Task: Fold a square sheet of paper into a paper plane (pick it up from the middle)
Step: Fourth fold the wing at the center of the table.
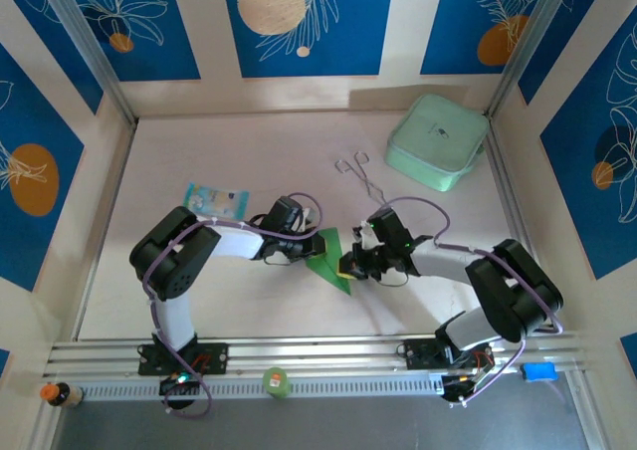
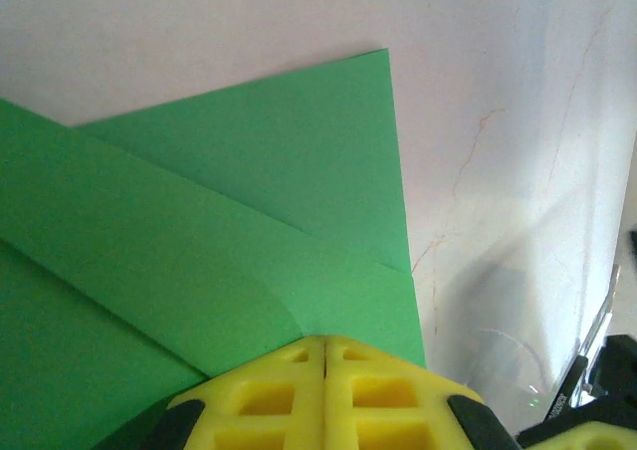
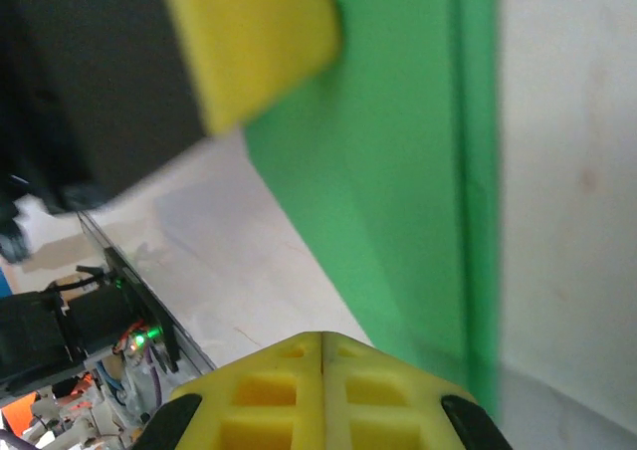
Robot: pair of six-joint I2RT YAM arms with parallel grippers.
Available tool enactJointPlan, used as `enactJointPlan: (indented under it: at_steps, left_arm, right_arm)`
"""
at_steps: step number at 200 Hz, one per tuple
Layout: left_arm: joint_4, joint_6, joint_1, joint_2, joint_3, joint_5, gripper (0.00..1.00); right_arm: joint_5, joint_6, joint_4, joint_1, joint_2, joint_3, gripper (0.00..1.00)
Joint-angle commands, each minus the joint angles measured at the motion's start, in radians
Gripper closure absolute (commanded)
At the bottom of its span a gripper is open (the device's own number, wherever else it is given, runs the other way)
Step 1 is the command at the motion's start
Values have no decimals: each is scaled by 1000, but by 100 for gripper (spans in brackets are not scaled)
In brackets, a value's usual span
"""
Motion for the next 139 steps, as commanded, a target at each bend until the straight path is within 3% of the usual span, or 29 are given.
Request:
enactJointPlan:
  at_steps: [1,46,139]
  left_arm:
    - [-77,-2,7,45,-30,-51,97]
    - [-84,0,7,44,-24,-52,97]
    - [-81,-3,24,53,-25,-38,97]
  right_arm:
    - [-27,-18,-26,20,58,49,100]
    - [-5,-1,17,27,128,-32,100]
    - [21,61,49,35,-88,-269,100]
